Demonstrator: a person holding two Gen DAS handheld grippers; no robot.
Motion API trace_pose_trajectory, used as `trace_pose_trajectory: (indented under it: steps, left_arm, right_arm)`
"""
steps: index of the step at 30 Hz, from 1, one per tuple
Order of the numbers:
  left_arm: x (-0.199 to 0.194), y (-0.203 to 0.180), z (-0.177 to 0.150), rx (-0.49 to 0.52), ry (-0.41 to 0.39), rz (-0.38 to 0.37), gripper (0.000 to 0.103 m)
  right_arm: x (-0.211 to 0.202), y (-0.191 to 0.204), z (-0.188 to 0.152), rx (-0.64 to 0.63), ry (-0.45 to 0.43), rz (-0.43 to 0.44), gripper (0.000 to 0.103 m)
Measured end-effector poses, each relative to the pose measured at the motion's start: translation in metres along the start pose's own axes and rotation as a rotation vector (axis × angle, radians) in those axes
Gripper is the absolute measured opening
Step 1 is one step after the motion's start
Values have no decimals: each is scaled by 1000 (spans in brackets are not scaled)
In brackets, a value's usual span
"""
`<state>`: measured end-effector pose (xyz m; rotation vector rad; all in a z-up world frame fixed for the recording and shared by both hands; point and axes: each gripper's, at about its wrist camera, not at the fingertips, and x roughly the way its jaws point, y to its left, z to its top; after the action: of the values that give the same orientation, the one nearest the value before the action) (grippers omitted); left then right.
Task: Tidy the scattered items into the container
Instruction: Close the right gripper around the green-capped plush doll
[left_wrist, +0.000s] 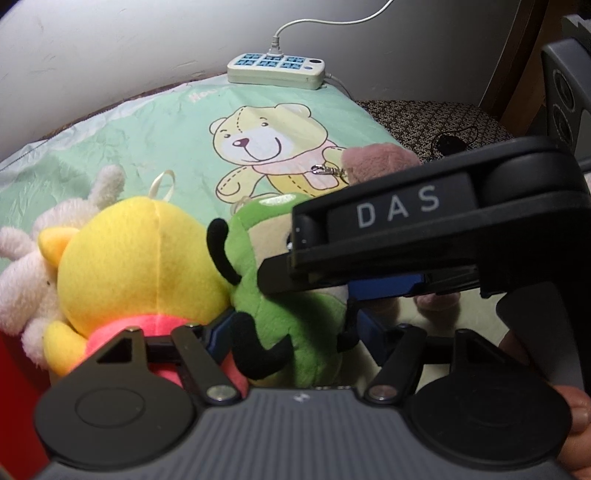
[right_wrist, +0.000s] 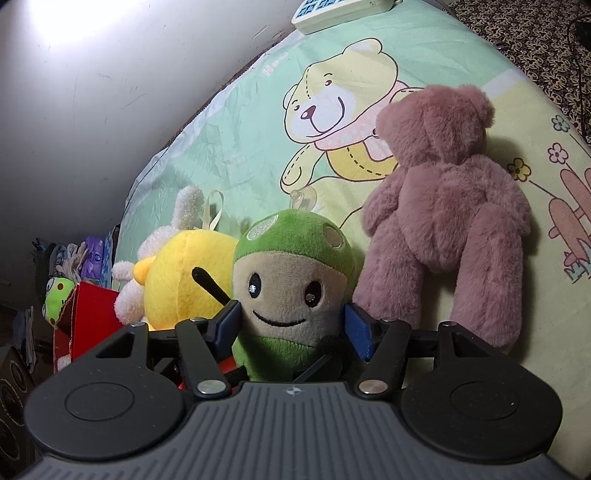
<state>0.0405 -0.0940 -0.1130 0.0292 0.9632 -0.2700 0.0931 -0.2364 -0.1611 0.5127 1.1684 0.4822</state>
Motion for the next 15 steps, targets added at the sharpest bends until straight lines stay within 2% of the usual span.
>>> trace_pose_trajectory:
  steps: [15]
  left_arm:
    - [7,-8,-6,52,-21,39,69]
  right_arm:
    - [3,4,-5,-65,-27,-9,60]
